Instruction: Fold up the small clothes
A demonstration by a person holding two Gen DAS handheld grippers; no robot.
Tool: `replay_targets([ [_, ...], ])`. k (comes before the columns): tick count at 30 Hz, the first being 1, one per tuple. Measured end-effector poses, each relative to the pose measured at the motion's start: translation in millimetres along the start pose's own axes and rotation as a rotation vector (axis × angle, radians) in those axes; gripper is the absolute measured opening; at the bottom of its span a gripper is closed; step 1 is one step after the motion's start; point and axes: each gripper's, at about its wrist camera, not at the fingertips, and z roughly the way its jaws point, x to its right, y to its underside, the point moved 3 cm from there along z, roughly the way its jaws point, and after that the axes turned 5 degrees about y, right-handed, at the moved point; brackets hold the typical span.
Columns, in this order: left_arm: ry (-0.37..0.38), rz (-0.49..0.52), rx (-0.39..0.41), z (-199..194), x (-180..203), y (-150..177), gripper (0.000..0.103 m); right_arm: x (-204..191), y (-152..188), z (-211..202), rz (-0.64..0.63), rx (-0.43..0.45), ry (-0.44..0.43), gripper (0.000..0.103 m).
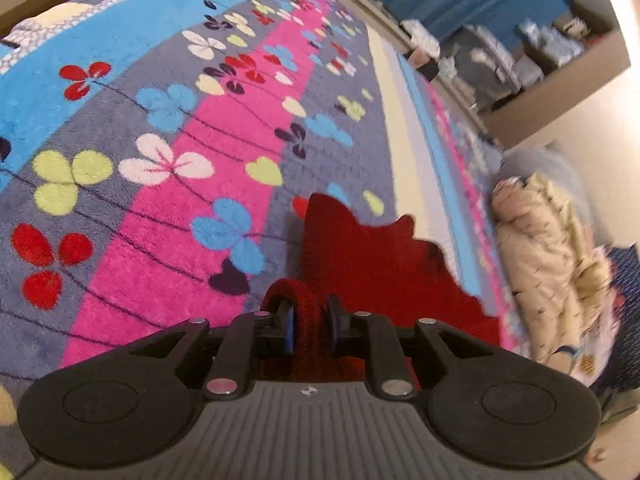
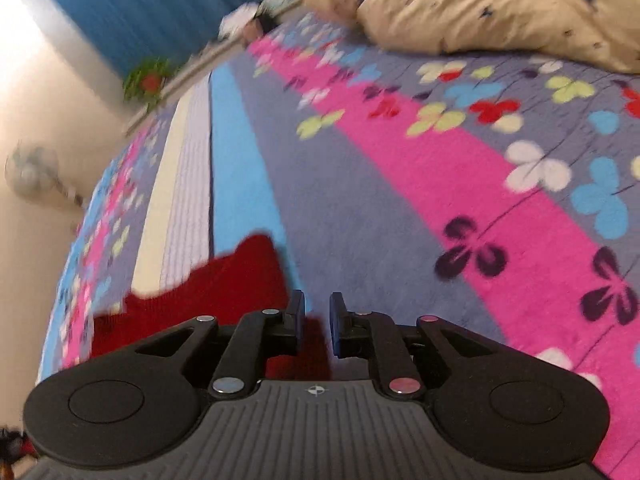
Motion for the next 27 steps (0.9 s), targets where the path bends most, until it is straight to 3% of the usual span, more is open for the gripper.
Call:
replay_targets([
  [2, 0.018, 0.006, 0.006, -9.2, 7.2, 1.9, 0.027, 11.4, -5.6, -8.2, 0.029, 0.037, -0.003, 0.015],
  [4, -0.018, 0.053, 0.043, -23.6, 8.5, 2.1, 0.047, 19.7, -5.8, -14.8, 0.002, 0.046, 0.007, 0.016],
  [5, -0.032, 0.067, 0.063, -31.7, 6.7, 1.3, 0.05, 21.6, -4.5, -17.3, -0.02, 0.037, 0.0, 0.016],
  [8, -0.027, 0.049, 0.069, -47.5, -5.2, 1.4, 0.05, 25.5, 4.4, -22.7, -0.108, -0.015, -0.036, 0.029],
  [10, -0.057, 0.076, 0.03, -50.3, -9.3, 6.6, 0.055, 26.3, 12.4, -24.7, -0.164, -0.059, -0.057, 0.047],
  [11, -0.076, 0.098, 0.0, -49.9, -9.8, 10.7, 0.059, 27.5, 16.5, -24.5, -0.186, -0.084, -0.062, 0.048],
  [14, -0.118, 0.189, -0.09, -41.5, -4.9, 25.4, 0.06, 27.2, 24.8, -23.9, -0.242, -0.123, -0.059, 0.049],
  [18, -0.114, 0.287, -0.143, -28.1, 10.0, 38.4, 0.064, 18.1, 30.1, -23.2, -0.275, -0.142, -0.082, 0.049],
  [27, -0.118, 0.367, -0.14, 16.6, 39.7, 35.9, 0.067, -27.4, 49.1, 1.1, -0.429, -0.188, -0.049, 0.049],
])
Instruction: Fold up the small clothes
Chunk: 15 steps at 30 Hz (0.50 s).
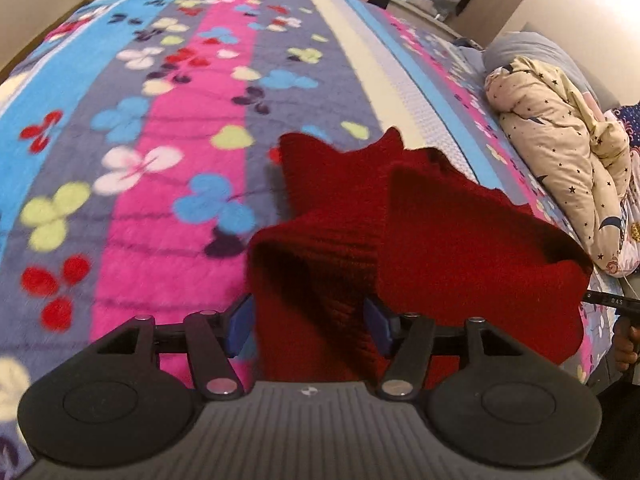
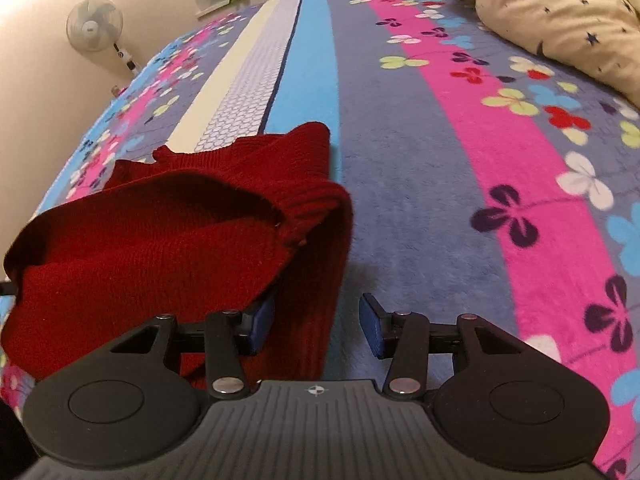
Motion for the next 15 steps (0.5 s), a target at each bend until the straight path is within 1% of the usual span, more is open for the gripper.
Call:
replay_targets([
  [3, -0.017, 0.017, 0.012, 13.6, 4.7, -9.4, 0.069, -5.0, -9.7, 2.1, 0.023, 0.044, 0.033, 0.049],
  [5, -0.028, 0.017, 0.045, 17.8, 4.1, -16.4, 0.069, -3.5, -18.2, 1.4, 0.075, 0.091, 0.051, 0.049],
  [7, -0.02, -0.018, 0.109, 16.1, -1.1, -25.2, 0.069, 1.7, -24.9, 0.8, 0.141, 0.128, 0.057, 0.049],
  [9, -0.032, -0.066, 0.205, 8.0, -7.4, -34.3, 0.068, 6.0, -30.0, 2.3, 0.2, 0.147, 0.06, 0.049],
  [10, -0.026, -0.099, 0.243, 4.6, -12.2, -37.7, 0.068, 7.2, -31.7, 3.8, 0.222, 0.151, 0.064, 0.049],
  [11, -0.018, -0.131, 0.255, 4.2, -17.1, -39.6, 0.068, 7.8, -32.8, 5.3, 0.237, 0.153, 0.07, 0.049],
  [13, -0.016, -0.159, 0.214, 9.3, -21.7, -40.0, 0.068, 6.8, -34.1, 9.4, 0.251, 0.146, 0.073, 0.049],
  [15, -0.014, -0.153, 0.147, 17.6, -22.7, -38.3, 0.068, 4.6, -34.6, 13.0, 0.256, 0.135, 0.072, 0.049],
])
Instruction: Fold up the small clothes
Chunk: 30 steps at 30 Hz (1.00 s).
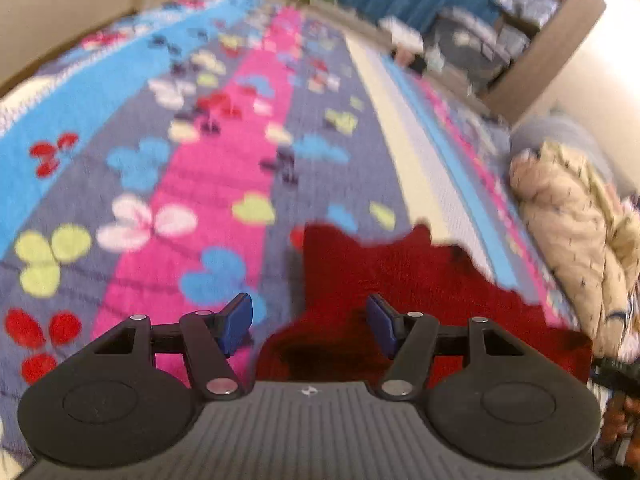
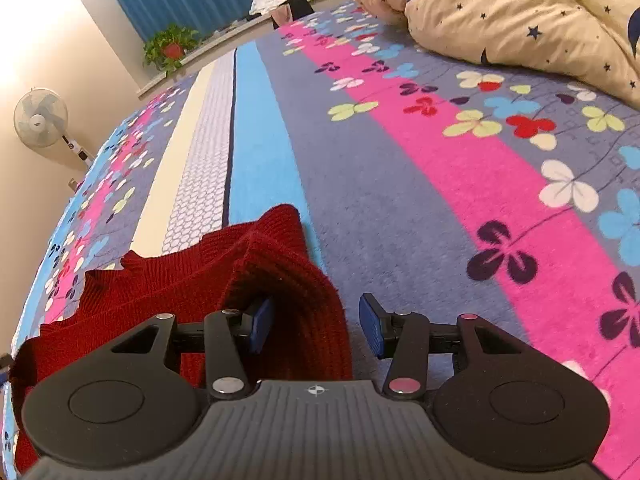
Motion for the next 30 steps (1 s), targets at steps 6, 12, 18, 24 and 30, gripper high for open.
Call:
replay_targets([
  [6, 0.053, -0.034, 0.06, -19.0, -8.5, -9.4, 0.069, -2.0, 1.3, 3.7, 0.014, -0.012, 0.008, 0.049],
  [12, -0.045, 0.126, -0.016, -38.9, -11.3, 2.4, 0.074, 1.3, 9.9, 1.3, 0.012, -0.041, 0.016, 0.049],
  [18, -0.096, 0.423, -0.116, -6.0, 19.4, 24.3, 0.076, -10.6, 17.1, 12.4, -0.148, -0.112, -0.036, 0.055],
  [24, -0.014, 0.391, -0.032, 23.2, 34.2, 8.0, 0.076, -19.4, 17.3, 15.6, -0.197, -0.106, -0.022, 0.058],
  [30, 0.023, 0.305, -0.046, 38.3, 26.8, -5.6, 0.013, -15.2, 5.8, 9.4, -0.153, -0.035, -0.017, 0.022],
])
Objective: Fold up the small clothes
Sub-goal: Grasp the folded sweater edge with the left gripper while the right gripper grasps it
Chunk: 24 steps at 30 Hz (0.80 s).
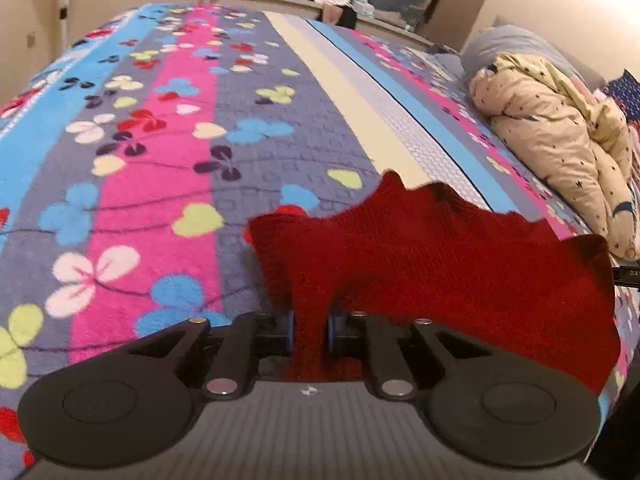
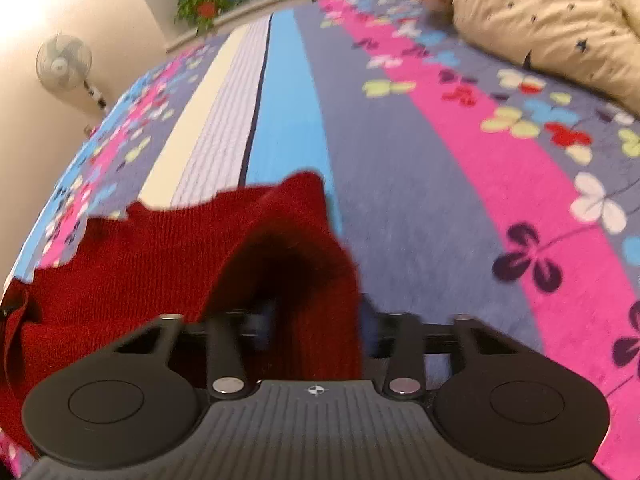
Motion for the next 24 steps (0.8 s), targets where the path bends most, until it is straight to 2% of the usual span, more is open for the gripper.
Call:
replay_targets([
  [1, 0.003, -0.004, 0.023, -4.9, -1.8, -2.7, 0.013, 0.7, -3.1, -3.4, 0.005, 0.028, -0.008, 0.012],
  [3, 0.012, -0.057, 0.116, -19.7, -11.0, -10.6, 0.012, 2.9, -10.5, -11.4, 0.034, 0.092, -0.032, 0.011],
  [6, -0.004, -0.178, 0.285, -40.8, -26.7, -20.8, 0.012, 7.2, -27.1, -31.9, 0.123, 0.25, -0.106, 0.011],
  [7, -0.022, -0.219, 0.296, -40.3, -31.6, -21.5, 0.012, 9.3, -31.8, -35.9, 0.16, 0.291, -0.126, 0.011],
  [8, -0.036, -0.252, 0.272, -34.6, -36.1, -20.7, 0.012, 11.1, -35.5, -34.7, 0.191, 0.308, -0.132, 0.011],
  [10, -0.075, -0.276, 0.111, -8.6, -42.6, -13.7, 0.012, 9.9, -38.9, -15.3, 0.217, 0.24, -0.105, 0.011],
  [12, -0.124, -0.279, 0.021, 6.6, -45.1, -6.6, 0.013, 4.4, -33.8, 19.2, 0.189, 0.081, -0.007, 0.011],
  [13, -0.117, -0.297, 0.033, 5.8, -46.2, -8.0, 0.012, 2.7, -30.8, 33.5, 0.183, 0.016, 0.035, 0.011],
  [14, -0.098, -0.304, 0.077, 0.0, -46.0, -12.9, 0.012, 3.4, -30.4, 40.8, 0.197, -0.005, 0.058, 0.011],
  [15, -0.081, -0.297, 0.121, -6.5, -45.5, -16.9, 0.012, 2.5, -34.3, 40.3, 0.211, 0.02, 0.055, 0.011],
  [17, -0.071, -0.255, 0.224, -19.1, -39.8, -27.2, 0.012, -3.4, -44.4, 27.1, 0.203, 0.133, 0.018, 0.011],
  [19, -0.105, -0.219, 0.272, -20.5, -34.5, -30.4, 0.012, -11.8, -51.3, 14.7, 0.156, 0.243, 0.001, 0.01],
  [20, -0.128, -0.22, 0.262, -15.7, -35.9, -30.1, 0.013, -13.8, -52.2, 14.5, 0.146, 0.264, 0.023, 0.01],
  [21, -0.137, -0.234, 0.233, -7.6, -39.4, -28.8, 0.013, -11.2, -51.2, 20.3, 0.16, 0.243, 0.049, 0.01],
  [24, -0.192, -0.243, 0.135, 15.0, -41.8, -21.0, 0.018, 1.1, -43.7, 54.9, 0.24, 0.063, 0.107, 0.013],
])
